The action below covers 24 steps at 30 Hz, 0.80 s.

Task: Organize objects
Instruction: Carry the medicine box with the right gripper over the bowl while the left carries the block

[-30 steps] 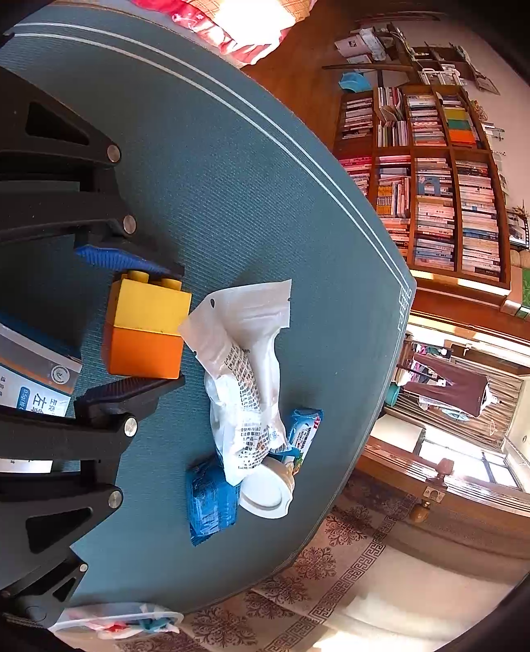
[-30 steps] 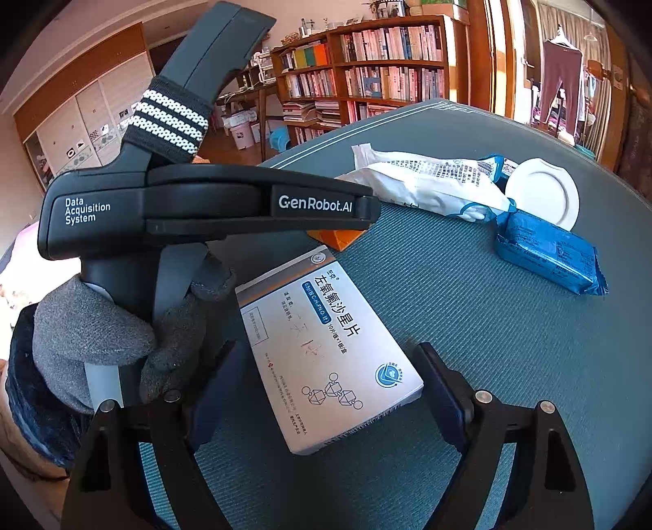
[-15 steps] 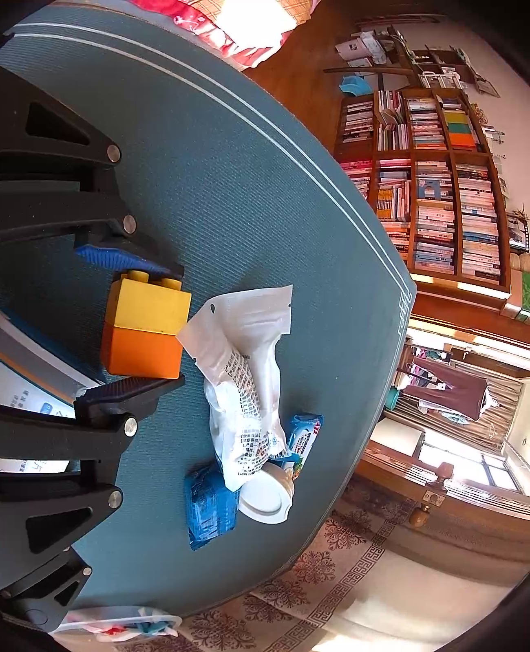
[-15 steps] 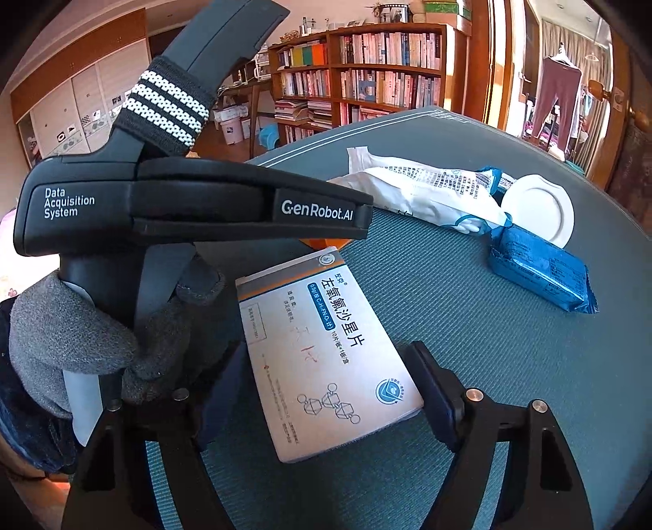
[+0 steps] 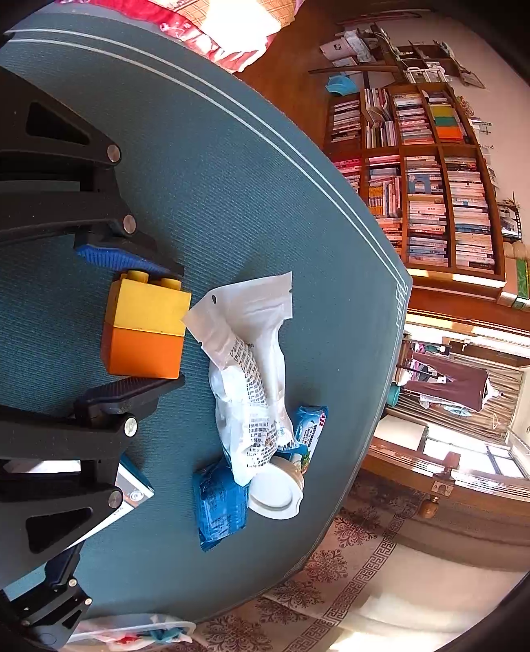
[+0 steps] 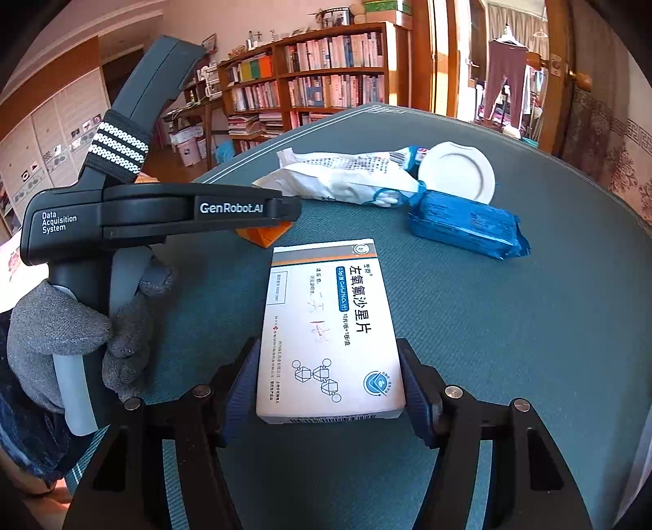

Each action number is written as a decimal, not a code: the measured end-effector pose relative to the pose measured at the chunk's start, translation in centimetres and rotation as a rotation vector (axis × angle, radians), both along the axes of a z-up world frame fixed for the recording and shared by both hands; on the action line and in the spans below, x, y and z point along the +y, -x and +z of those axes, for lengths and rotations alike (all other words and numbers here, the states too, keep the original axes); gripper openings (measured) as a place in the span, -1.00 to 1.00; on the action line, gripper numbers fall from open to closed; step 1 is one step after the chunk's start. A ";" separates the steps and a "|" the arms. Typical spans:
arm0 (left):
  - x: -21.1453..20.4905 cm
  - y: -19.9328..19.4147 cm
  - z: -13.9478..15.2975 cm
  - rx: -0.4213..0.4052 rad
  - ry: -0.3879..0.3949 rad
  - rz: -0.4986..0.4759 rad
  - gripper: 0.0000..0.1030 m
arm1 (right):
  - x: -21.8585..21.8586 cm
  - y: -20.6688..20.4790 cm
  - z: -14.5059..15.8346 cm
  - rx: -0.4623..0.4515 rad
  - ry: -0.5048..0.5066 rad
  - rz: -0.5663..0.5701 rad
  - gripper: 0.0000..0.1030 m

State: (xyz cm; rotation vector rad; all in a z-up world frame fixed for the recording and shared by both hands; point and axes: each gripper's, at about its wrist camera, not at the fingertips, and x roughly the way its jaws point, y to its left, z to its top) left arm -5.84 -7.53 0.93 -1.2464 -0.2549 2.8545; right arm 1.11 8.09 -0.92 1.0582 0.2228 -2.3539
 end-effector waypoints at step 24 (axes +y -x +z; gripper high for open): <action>5.1 -1.3 -0.2 -0.005 0.063 -0.111 -0.07 | 11.0 -3.1 2.9 0.072 0.092 -0.366 0.26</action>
